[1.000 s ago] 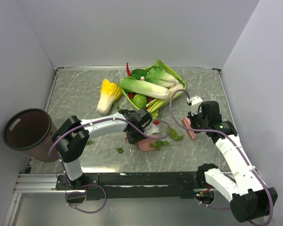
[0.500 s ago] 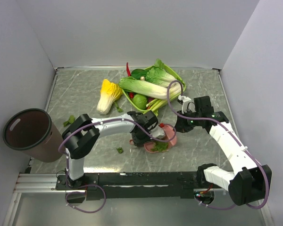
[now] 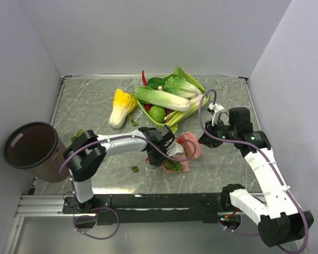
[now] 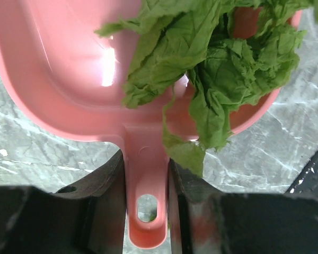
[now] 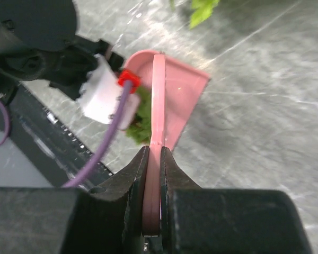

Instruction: Sweep away the paper scraps from the table

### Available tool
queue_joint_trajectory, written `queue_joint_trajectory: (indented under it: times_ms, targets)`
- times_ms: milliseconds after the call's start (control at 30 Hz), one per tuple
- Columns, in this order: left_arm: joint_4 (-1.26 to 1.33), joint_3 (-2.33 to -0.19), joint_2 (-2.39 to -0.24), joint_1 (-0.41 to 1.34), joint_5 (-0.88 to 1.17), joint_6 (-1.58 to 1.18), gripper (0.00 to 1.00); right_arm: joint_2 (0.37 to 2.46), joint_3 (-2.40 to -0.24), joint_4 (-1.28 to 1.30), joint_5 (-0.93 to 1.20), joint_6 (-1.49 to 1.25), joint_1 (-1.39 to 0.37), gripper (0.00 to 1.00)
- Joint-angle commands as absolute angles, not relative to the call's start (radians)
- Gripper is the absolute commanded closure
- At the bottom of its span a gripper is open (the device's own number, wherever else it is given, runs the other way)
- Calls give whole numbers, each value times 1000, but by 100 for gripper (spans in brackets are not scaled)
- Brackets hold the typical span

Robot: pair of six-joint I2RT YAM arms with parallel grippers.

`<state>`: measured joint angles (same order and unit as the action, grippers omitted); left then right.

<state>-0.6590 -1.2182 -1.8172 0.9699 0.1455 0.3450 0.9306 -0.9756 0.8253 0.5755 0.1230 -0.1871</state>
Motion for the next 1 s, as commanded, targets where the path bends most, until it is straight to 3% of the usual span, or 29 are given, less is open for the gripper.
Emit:
queue_joint_trajectory:
  times_ms: [0, 467, 567, 700, 800, 967]
  targets:
    - [-607, -1219, -1749, 959, 196, 376, 99, 922, -1026, 812, 493, 124, -147, 100]
    - [-731, -1350, -1654, 898, 273, 497, 99, 940, -1112, 767, 304, 95, -46, 100]
    - [-810, -1408, -1632, 865, 310, 525, 99, 983, -1164, 805, 302, 100, -46, 100]
    - [-716, -1408, -1673, 864, 383, 460, 99, 1038, -1190, 822, 293, 141, -48, 100]
    - [-831, -1532, -1733, 853, 390, 475, 99, 1090, -1236, 844, 236, 215, -45, 100]
    - [-850, -1522, -1657, 824, 426, 479, 99, 1158, -1318, 870, 209, 221, -28, 100]
